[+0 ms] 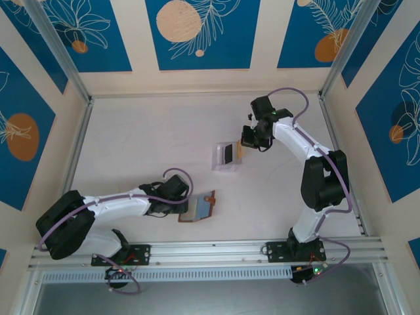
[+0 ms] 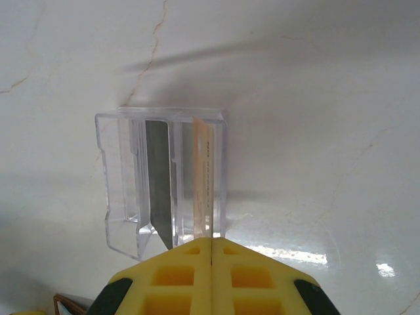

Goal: Put the credit cards into the card holder

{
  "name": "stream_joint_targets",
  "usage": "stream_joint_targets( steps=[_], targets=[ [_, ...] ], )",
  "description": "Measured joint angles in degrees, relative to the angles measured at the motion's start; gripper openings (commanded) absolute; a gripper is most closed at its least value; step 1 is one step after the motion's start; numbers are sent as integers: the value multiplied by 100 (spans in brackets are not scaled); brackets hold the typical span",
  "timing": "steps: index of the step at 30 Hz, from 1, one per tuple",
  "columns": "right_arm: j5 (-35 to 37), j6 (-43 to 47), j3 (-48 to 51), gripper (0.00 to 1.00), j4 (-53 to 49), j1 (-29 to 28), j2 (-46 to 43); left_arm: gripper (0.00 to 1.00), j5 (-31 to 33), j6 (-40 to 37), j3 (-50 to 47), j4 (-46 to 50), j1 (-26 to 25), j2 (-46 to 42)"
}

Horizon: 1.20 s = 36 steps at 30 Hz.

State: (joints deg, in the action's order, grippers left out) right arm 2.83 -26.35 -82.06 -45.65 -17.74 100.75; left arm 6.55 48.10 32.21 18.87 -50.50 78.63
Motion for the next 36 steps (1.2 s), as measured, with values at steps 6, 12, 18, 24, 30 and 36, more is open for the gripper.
stream_joint_targets(
  steps=[6, 12, 18, 24, 30, 36],
  targets=[
    [2, -2, 223, 0, 26, -63, -2, 45, -2, 0, 2, 0, 0, 13],
    [2, -20, 424, 0, 48, -94, -2, 45, 0, 0, 17, 7, 0, 28],
    [24, -20, 417, 8, 144, -140, 42, 45, -2, 0, 17, 7, 0, 31],
    [66, -98, 417, 27, 151, -144, 146, 45, 0, 0, 17, 7, 0, 31],
    [131, -142, 417, 35, 197, -144, 136, 45, -2, 0, 17, 7, 0, 35],
    [127, -144, 413, 36, 197, -144, 166, 45, -2, 0, 33, 20, 0, 50]
  ],
)
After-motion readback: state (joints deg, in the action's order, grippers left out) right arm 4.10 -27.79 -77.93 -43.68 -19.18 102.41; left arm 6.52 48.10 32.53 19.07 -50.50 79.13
